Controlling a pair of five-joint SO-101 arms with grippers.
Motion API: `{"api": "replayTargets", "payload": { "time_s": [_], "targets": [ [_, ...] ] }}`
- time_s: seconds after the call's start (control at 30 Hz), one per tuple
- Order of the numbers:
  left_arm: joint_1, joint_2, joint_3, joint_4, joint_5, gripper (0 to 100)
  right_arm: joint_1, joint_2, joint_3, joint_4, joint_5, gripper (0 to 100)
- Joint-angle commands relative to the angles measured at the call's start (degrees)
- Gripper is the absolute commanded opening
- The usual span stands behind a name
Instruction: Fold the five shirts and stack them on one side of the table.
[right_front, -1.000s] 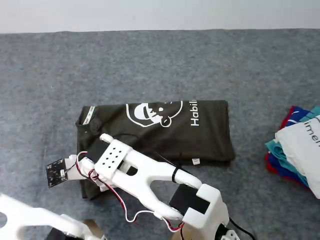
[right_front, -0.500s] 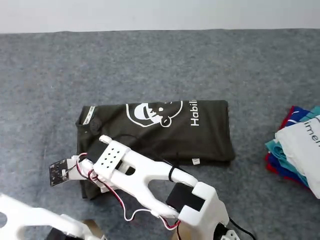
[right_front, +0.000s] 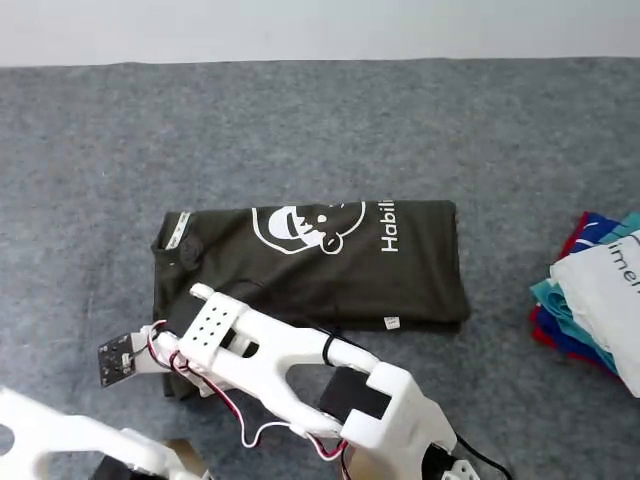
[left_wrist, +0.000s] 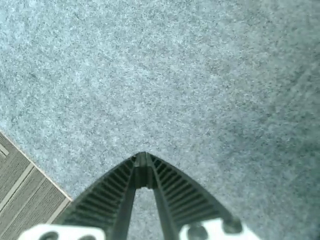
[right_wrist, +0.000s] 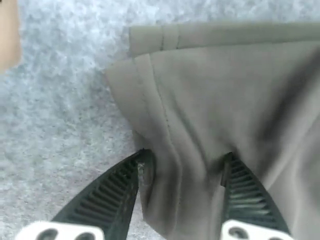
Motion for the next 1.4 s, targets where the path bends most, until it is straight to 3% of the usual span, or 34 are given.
{"api": "replayTargets", "payload": {
  "time_s": [0.0,0.57,0.93,1.37],
  "targets": [
    [0.2,-1.3,-0.3,-1.1,-0.4,0,-0.2,-0.4,-3.2,-1.0,0.2,20.3],
    [0.1,-1.3,-0.3,-1.4,-0.4,0,0.3,5.3,-6.6,-2.1,0.3,19.7],
    [0.1,-1.3,-0.3,-1.4,-0.4,0,2.0,5.2,-8.1,-2.2,5.0,1.0],
    [0.1,-1.3,-0.3,-1.4,-0.4,0,8.4,5.5,-17.4,0.0,4.7,1.2]
  ]
}}
